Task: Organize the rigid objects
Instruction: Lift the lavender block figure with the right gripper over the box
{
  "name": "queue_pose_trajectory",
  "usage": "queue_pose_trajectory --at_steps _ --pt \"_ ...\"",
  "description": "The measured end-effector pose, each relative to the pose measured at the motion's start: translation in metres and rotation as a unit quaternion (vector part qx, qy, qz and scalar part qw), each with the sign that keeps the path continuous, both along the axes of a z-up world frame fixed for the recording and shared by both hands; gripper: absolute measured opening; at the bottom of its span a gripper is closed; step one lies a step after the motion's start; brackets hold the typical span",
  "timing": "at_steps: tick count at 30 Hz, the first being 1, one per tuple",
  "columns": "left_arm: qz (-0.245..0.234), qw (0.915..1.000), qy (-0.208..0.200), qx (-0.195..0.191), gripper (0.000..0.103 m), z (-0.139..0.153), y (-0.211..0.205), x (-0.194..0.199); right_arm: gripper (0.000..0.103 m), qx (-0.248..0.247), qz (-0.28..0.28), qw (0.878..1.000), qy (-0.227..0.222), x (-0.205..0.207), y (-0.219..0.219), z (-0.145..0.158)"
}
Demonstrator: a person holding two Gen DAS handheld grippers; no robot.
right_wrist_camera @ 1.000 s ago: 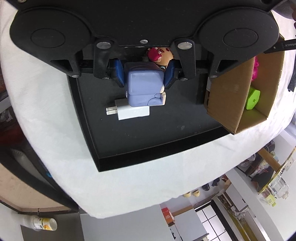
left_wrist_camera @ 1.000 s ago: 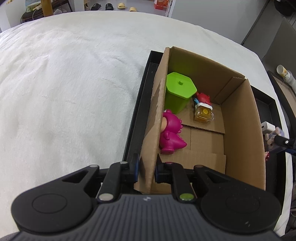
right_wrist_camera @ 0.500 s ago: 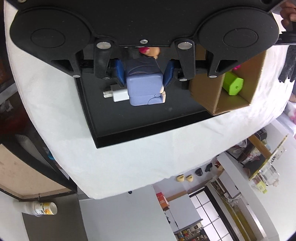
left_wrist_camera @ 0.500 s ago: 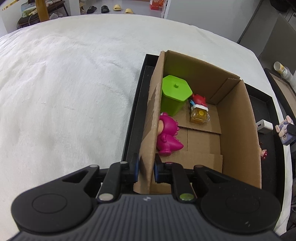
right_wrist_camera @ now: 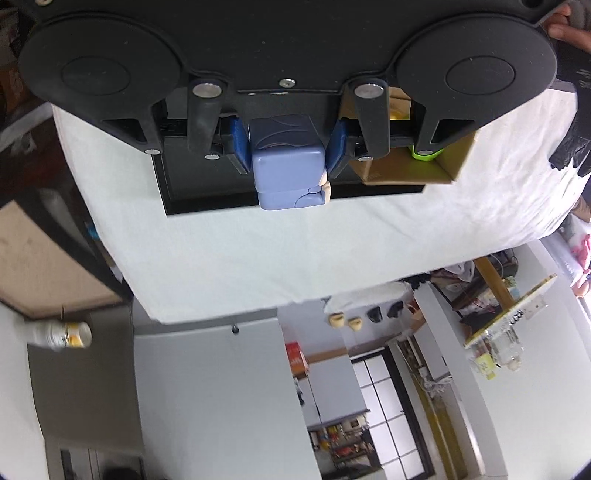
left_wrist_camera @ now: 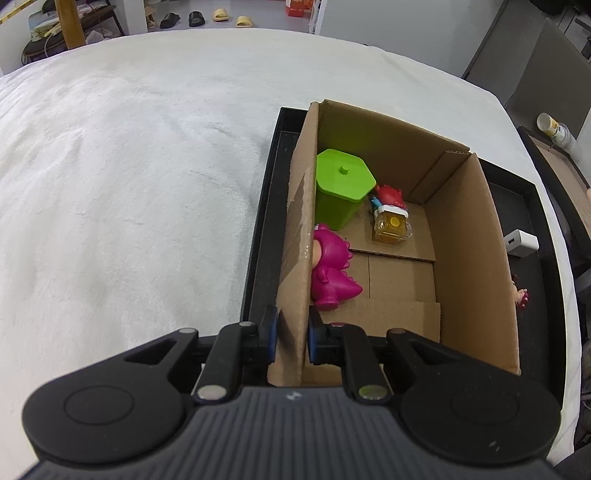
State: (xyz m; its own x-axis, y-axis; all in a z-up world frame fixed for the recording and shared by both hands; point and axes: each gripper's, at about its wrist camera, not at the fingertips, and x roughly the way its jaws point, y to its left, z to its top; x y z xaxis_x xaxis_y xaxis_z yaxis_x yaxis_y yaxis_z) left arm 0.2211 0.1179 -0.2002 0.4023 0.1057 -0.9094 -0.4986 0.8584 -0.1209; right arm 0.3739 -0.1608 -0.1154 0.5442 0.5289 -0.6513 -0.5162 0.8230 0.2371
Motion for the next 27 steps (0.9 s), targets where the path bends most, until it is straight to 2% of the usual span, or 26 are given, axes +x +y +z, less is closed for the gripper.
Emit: queue_pose_trajectory --at_steps 8,14,27 --pt "-0.004 1.0 -0.005 0.007 0.013 0.0 -0.002 -0.002 0.042 0.007 0.007 1.0 -0.02 -0.006 0.014 0.02" --pt "0.003 0.9999 -0.01 -0.003 0.013 -0.002 0.0 -0.005 0.042 0.018 0.01 0.999 -0.029 -0.007 0.029 0.029" --pt "-0.007 0.9995 -0.018 -0.024 0.014 -0.005 0.004 -0.007 0.042 0.021 0.035 0.999 -0.012 -0.007 0.067 0.015"
